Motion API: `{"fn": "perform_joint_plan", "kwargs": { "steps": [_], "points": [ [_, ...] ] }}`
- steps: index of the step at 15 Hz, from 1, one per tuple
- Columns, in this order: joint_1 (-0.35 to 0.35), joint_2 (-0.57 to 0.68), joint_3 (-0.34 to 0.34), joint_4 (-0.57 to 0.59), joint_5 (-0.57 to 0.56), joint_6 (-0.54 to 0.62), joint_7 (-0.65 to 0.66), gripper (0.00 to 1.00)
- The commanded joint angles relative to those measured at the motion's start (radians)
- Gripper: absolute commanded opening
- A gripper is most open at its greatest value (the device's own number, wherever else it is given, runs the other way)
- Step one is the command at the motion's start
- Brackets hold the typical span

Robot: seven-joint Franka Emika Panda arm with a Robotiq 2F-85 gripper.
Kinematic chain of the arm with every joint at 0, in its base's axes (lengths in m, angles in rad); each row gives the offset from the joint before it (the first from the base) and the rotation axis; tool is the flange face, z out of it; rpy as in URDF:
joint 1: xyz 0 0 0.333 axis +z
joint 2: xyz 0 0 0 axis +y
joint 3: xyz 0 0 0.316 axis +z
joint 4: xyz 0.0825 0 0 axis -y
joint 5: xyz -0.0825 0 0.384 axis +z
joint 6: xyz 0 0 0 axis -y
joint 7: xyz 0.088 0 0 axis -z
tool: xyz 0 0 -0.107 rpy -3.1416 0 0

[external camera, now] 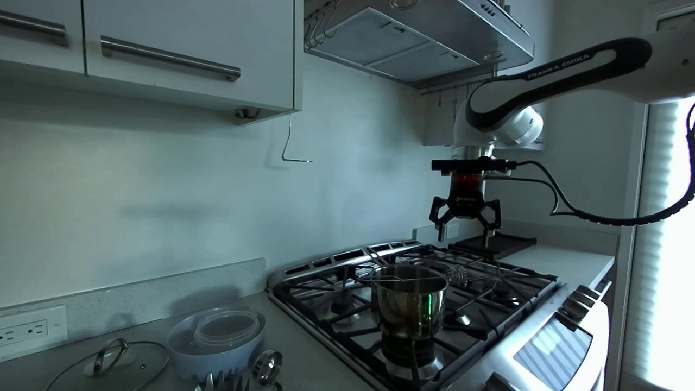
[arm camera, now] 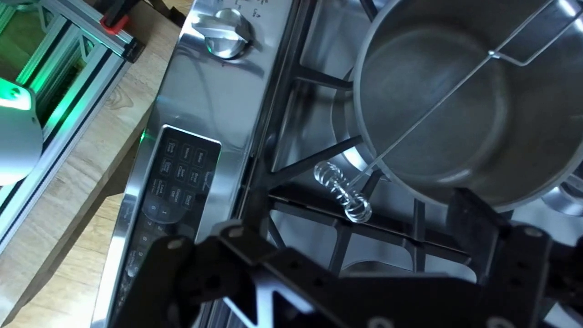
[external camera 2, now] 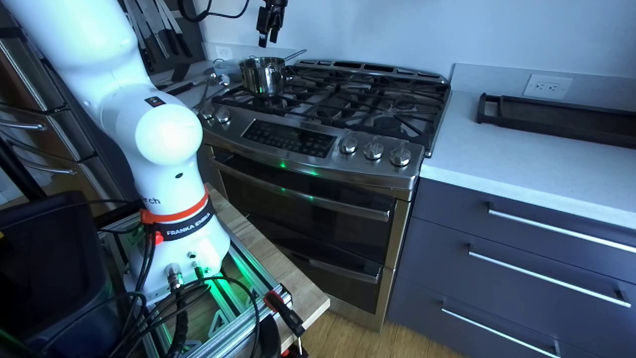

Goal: Hang the coffee whisk on the hook above the stove

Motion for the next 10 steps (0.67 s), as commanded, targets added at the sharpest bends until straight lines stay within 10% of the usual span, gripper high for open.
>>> {"fn": "perform_joint_plan", "kwargs": {
  "steps": [1, 10],
  "points": [
    [0.025, 0.032, 0.01, 0.008, -0.005, -0.014, 0.083, 1.0],
    [0.064, 0.071, 0.021, 0.018, 0.013, 0.0, 0.302, 1.0]
  ]
}}
